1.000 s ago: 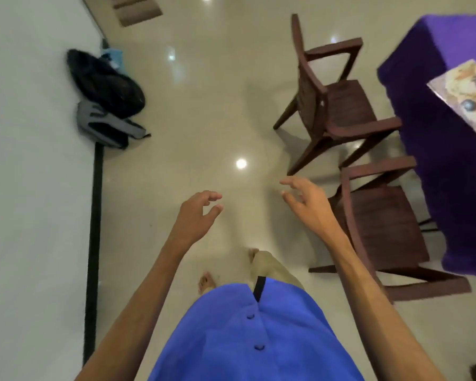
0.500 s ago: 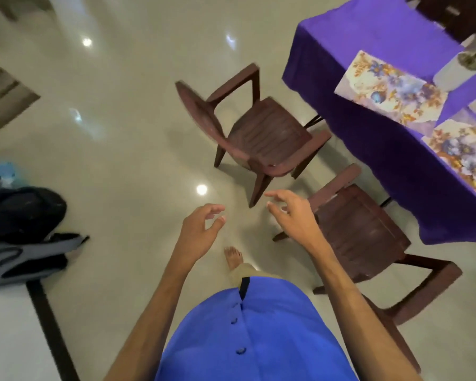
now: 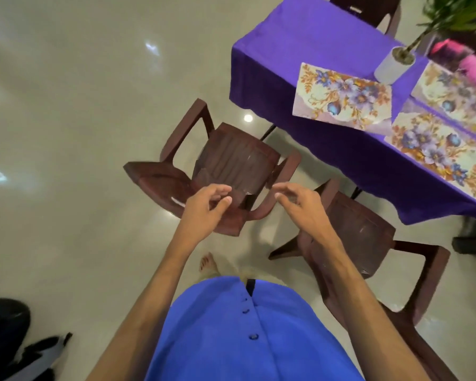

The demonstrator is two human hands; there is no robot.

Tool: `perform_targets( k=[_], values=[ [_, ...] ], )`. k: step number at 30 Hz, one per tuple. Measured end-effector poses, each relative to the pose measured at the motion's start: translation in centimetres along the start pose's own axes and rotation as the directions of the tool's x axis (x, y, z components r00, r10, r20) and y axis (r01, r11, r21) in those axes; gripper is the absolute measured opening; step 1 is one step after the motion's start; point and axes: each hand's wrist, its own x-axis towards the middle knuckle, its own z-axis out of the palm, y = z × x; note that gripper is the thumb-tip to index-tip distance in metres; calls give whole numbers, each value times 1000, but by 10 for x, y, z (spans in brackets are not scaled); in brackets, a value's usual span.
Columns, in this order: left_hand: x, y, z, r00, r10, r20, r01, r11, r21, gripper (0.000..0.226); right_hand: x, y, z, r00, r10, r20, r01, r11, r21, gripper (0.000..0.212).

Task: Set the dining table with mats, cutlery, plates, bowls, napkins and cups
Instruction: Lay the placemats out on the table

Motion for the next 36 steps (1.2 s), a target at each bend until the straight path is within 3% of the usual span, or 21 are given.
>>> perform_targets(
  k=[4,7,14,18,21,25,30,33,36],
  values=[
    [51,12,-20,996,12,84,-12,1000,4,25,26,-18,-10,993,103,-50,-95,986,134,23],
    [81,18,-27,993,9,114,-9,1000,-6,25,48,-13,-13,970,243,-30,-214,902,374,22],
    [167,32,-9,990,-72,119,69,997,29,24,149,59,-23,817,552,167,-449,426,785,38],
    [221,50,12,984,-139,113,133,989,64,25,239,120,-34,722,618,312,-442,64,895,57],
    [265,62,37,974,-196,114,185,977,102,25,306,160,-54,661,663,352,-391,-97,915,83],
    [315,68,65,966,-216,139,189,964,187,27,384,203,-68,633,696,339,-298,-185,936,86],
    [357,68,86,960,-251,120,222,951,217,26,443,235,-73,655,683,324,-113,-335,935,45],
    [366,70,91,953,-278,124,245,943,225,25,454,238,-71,604,756,253,-76,-261,962,36],
    [367,69,88,949,-289,130,258,943,210,25,451,219,-78,589,798,127,-7,-152,988,42]
  ],
)
